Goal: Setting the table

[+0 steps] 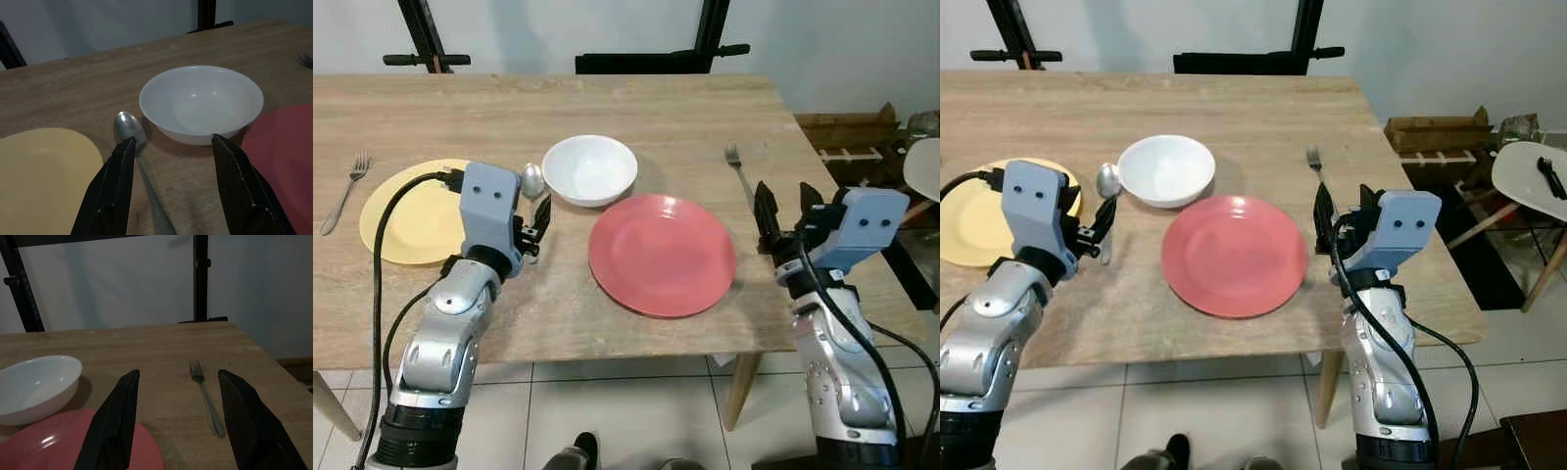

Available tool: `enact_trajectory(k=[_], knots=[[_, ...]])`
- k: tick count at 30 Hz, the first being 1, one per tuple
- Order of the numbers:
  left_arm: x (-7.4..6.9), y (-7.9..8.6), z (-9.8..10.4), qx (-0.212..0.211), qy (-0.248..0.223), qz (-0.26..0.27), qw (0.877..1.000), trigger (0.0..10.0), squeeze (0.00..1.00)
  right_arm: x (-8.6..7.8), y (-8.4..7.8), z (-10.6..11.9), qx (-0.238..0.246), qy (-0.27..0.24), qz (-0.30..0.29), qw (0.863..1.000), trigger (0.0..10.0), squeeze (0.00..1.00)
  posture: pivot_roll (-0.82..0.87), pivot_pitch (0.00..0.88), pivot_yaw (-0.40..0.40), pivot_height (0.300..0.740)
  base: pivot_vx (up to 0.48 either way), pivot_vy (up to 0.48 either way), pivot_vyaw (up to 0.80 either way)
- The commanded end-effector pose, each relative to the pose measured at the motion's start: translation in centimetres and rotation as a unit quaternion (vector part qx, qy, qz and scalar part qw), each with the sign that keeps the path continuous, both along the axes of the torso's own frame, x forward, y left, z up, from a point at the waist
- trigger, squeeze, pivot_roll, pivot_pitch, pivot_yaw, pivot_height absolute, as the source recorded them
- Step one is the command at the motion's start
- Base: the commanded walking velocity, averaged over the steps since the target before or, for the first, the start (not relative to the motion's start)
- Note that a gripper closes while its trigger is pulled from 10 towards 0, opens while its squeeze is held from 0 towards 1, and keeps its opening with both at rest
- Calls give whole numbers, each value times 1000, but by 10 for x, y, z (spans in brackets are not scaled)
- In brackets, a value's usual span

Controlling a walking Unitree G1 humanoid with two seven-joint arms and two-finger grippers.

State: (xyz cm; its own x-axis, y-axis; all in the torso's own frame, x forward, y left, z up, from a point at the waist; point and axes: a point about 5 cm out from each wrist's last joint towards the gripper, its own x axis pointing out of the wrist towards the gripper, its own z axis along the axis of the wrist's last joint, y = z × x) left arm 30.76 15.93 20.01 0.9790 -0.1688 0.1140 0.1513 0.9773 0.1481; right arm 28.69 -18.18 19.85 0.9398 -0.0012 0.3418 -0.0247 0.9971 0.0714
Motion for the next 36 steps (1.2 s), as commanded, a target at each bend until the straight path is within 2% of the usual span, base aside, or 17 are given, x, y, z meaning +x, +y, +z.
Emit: enact_trajectory(k=[1,36], knots=[[0,1,-4,-1,8,1,1000,10000,0,-2,-6,-6,1,9,-15,1000,10000,0,-91,47,44,740,-420,0,0],[0,0,-4,-3,8,-2,1000,10000,0,-2,-9,-6,-1,8,-23,1000,10000,0,-96,49,48,740,-422,0,0]])
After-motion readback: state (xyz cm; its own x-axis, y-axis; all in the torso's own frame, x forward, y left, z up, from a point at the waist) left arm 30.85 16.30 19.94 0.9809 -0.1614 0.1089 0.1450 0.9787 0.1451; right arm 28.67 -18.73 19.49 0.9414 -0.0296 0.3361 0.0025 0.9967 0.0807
